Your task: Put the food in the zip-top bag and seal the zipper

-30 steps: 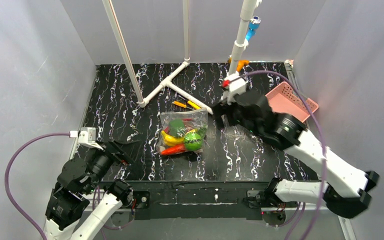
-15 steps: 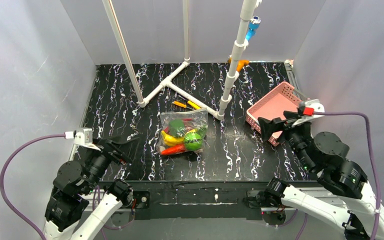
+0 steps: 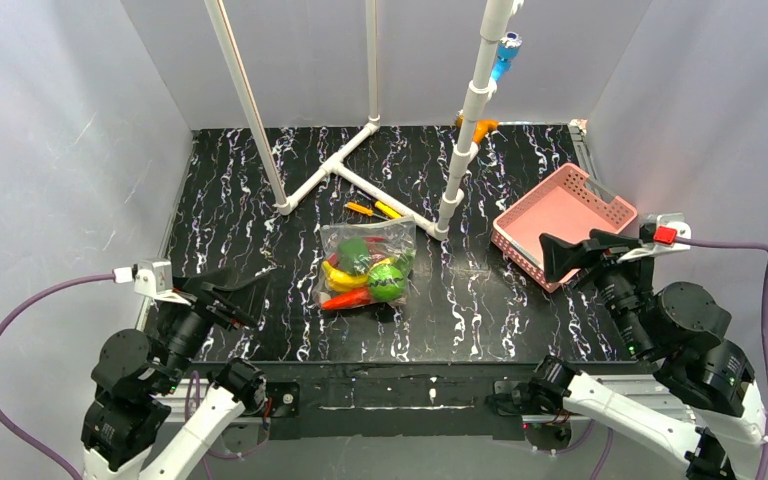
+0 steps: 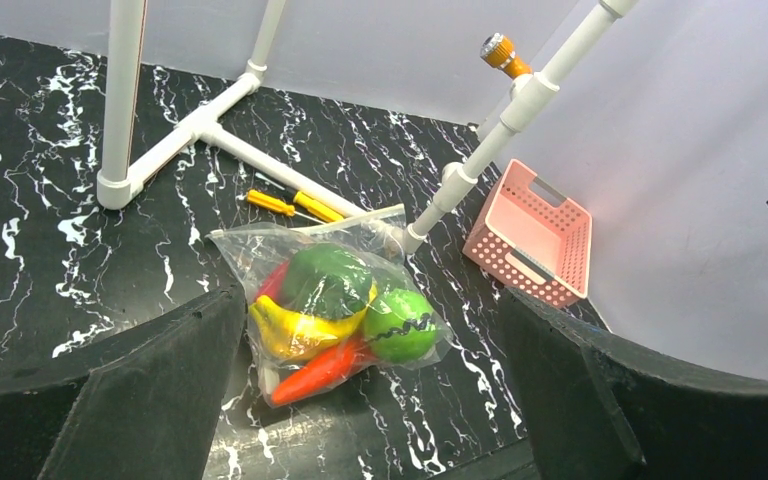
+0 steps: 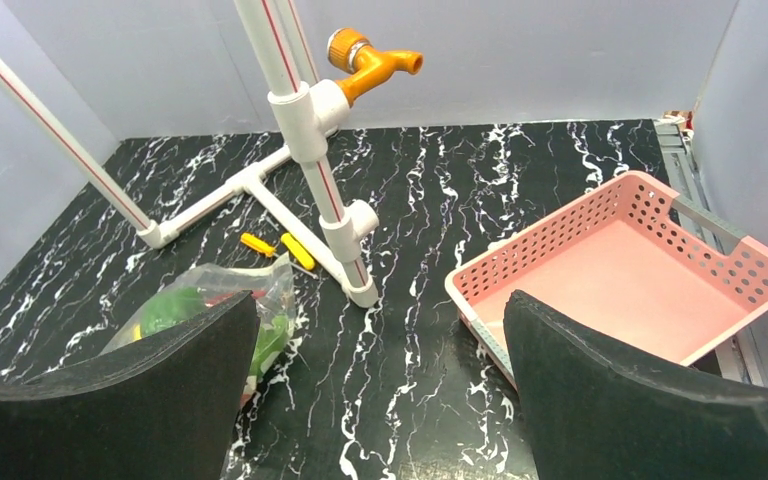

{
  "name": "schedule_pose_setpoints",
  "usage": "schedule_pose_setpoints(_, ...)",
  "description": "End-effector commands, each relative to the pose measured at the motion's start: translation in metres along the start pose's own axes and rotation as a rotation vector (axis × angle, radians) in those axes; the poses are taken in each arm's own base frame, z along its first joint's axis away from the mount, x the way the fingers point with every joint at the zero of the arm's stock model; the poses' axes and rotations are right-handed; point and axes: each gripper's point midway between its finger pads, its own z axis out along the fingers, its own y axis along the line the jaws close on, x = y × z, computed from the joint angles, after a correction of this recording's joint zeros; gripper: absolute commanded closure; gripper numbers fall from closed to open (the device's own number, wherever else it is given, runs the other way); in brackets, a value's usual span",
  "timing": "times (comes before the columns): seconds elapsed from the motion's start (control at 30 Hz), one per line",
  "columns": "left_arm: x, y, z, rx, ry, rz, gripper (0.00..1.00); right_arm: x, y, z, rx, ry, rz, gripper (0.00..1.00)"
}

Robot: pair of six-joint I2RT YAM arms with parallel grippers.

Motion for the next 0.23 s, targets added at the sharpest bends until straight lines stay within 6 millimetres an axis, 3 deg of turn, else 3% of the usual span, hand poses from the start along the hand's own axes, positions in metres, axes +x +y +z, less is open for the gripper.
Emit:
schedule_pose_setpoints(0.0,-0.004,0.002,0.003,-0.012,-0.022,0.001,0.02,-0.013,-0.013,-0.003,0.062,-0.058,0.061,0.02)
schedule_pose_setpoints(0.2,0.001,0.004,0.002,-0.018,-0.004,0.016,0.02,-0.002,-0.008,0.001,0.048,-0.031,0.044,0.02)
